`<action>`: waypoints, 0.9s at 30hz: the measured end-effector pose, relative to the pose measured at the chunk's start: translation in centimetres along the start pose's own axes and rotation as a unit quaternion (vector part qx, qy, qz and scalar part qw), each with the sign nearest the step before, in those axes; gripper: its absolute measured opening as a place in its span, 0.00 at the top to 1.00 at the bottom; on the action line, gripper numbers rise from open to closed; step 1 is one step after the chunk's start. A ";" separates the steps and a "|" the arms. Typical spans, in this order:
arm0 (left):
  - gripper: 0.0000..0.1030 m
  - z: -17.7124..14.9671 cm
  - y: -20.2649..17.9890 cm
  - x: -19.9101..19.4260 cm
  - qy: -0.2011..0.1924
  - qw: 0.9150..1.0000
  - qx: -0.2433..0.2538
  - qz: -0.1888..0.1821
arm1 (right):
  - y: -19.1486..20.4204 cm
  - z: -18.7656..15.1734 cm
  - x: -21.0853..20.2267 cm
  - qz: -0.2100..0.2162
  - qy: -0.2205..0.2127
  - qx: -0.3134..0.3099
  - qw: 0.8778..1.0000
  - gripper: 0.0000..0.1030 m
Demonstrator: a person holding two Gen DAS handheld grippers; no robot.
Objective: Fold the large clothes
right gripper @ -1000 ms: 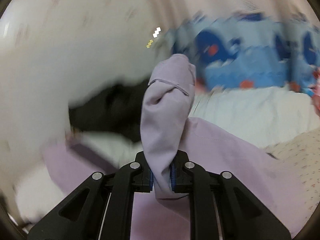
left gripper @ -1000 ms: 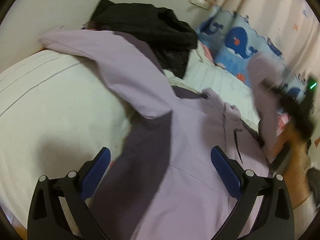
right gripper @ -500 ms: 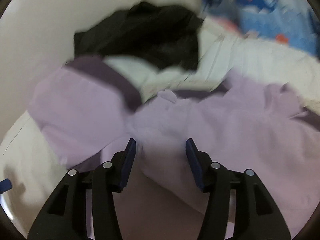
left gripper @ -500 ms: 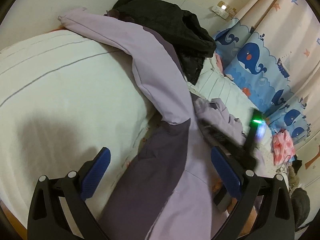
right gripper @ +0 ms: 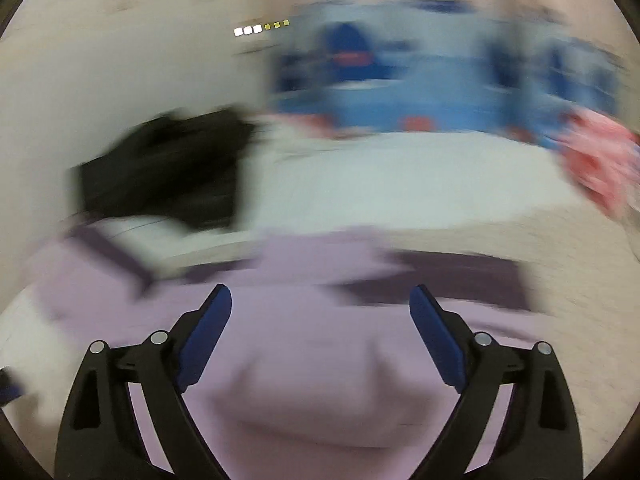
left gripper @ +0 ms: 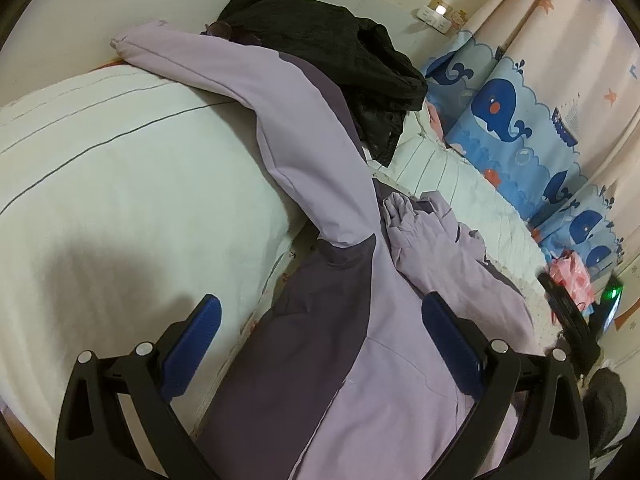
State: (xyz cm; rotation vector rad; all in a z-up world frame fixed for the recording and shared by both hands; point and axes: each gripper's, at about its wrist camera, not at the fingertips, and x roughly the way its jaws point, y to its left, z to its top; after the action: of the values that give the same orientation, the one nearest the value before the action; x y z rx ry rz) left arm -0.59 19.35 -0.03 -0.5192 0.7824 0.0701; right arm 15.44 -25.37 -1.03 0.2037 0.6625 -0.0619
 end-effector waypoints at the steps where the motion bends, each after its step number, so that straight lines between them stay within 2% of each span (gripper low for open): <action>1: 0.07 -0.1 -0.2 0.1 0.000 1.000 0.003 0.002 | -2.2 -0.6 1.0 -0.022 0.018 0.020 0.999 0.15; 2: 0.07 -0.1 -0.4 0.3 0.002 1.000 0.005 0.003 | -3.9 -1.5 2.8 -0.041 0.057 0.026 0.997 0.15; 3: 0.07 -0.2 -0.5 0.5 0.003 1.000 0.006 0.003 | -5.1 -3.3 6.0 -0.044 0.133 0.011 0.990 0.15; 4: 0.07 -0.3 -0.7 0.7 0.005 1.000 0.007 0.003 | -5.4 -4.6 7.4 -0.047 0.168 -0.012 0.985 0.15; 5: 0.07 -0.4 -1.0 1.0 0.008 1.000 0.012 0.005 | -5.2 -5.4 7.8 -0.051 0.175 -0.043 0.982 0.15; 7: 0.07 -0.6 -1.3 1.3 0.010 1.000 0.020 0.009 | -4.9 -5.0 5.6 -0.050 0.135 -0.039 0.989 0.15; 9: 0.07 -0.7 -1.3 1.3 0.007 1.000 0.021 0.011 | -4.2 -4.2 2.3 -0.018 0.070 -0.012 0.997 0.15; 10: 0.07 -0.6 -1.3 1.2 0.003 1.000 0.020 0.010 | -3.1 -3.8 0.6 -0.002 0.033 -0.020 0.999 0.15; 11: 0.07 -0.4 -1.2 1.1 -0.002 1.000 0.018 0.009 | -1.9 -3.4 -0.3 0.009 0.013 -0.032 0.999 0.14; 12: 0.07 -0.3 -1.0 0.8 -0.009 1.000 0.014 0.009 | -0.7 -3.3 -1.0 0.020 0.000 -0.047 0.999 0.10; 13: 0.07 -0.2 -0.8 0.6 -0.014 1.000 0.010 0.008 | 1.0 -3.3 -0.8 0.027 0.003 -0.070 0.997 0.07; 14: 0.07 0.1 -0.3 0.1 -0.023 1.000 0.000 0.006 | 2.5 -3.6 0.0 0.032 0.025 -0.089 0.995 0.07; 15: 0.07 0.2 0.0 -0.1 -0.029 1.000 -0.006 0.006 | 3.7 -4.3 2.3 0.038 0.079 -0.114 0.990 0.07; 16: 0.07 0.4 0.4 -0.5 -0.037 0.999 -0.013 0.005 | 5.0 -5.8 5.5 0.044 0.160 -0.144 0.976 0.07; 17: 0.07 0.6 0.8 -0.8 -0.043 0.999 -0.019 0.002 | 5.8 -6.8 6.8 0.026 0.180 -0.164 0.969 0.07; 18: 0.07 0.8 1.1 -1.1 -0.048 0.999 -0.021 -0.001 | 6.1 -7.1 6.3 0.018 0.166 -0.171 0.971 0.07; 19: 0.07 1.1 1.5 -1.5 -0.053 0.998 -0.021 -0.004 | 6.0 -6.9 4.3 0.034 0.139 -0.150 0.978 0.07; 21: 0.07 1.9 2.8 -2.7 -0.076 0.997 -0.033 -0.007 | 5.6 -6.9 1.0 0.083 0.121 -0.114 0.983 0.07; 24: 0.07 3.9 5.4 -4.0 -0.111 0.991 -0.070 -0.019 | 5.8 -8.8 -4.3 0.145 0.129 -0.095 0.976 0.07; 25: 0.07 5.0 6.4 -3.8 -0.112 0.990 -0.086 -0.024 | 5.8 -9.7 -6.2 0.167 0.128 -0.094 0.973 0.07; 27: 0.07 8.2 8.7 -2.8 -0.103 0.986 -0.121 -0.042 | 6.0 -10.5 -7.5 0.181 0.128 -0.087 0.971 0.07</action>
State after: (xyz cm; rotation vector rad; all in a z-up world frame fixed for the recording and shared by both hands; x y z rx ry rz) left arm 0.59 31.17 3.05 -0.7630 0.5509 0.1397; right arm 3.88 -17.37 -3.47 0.1625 0.8739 0.3788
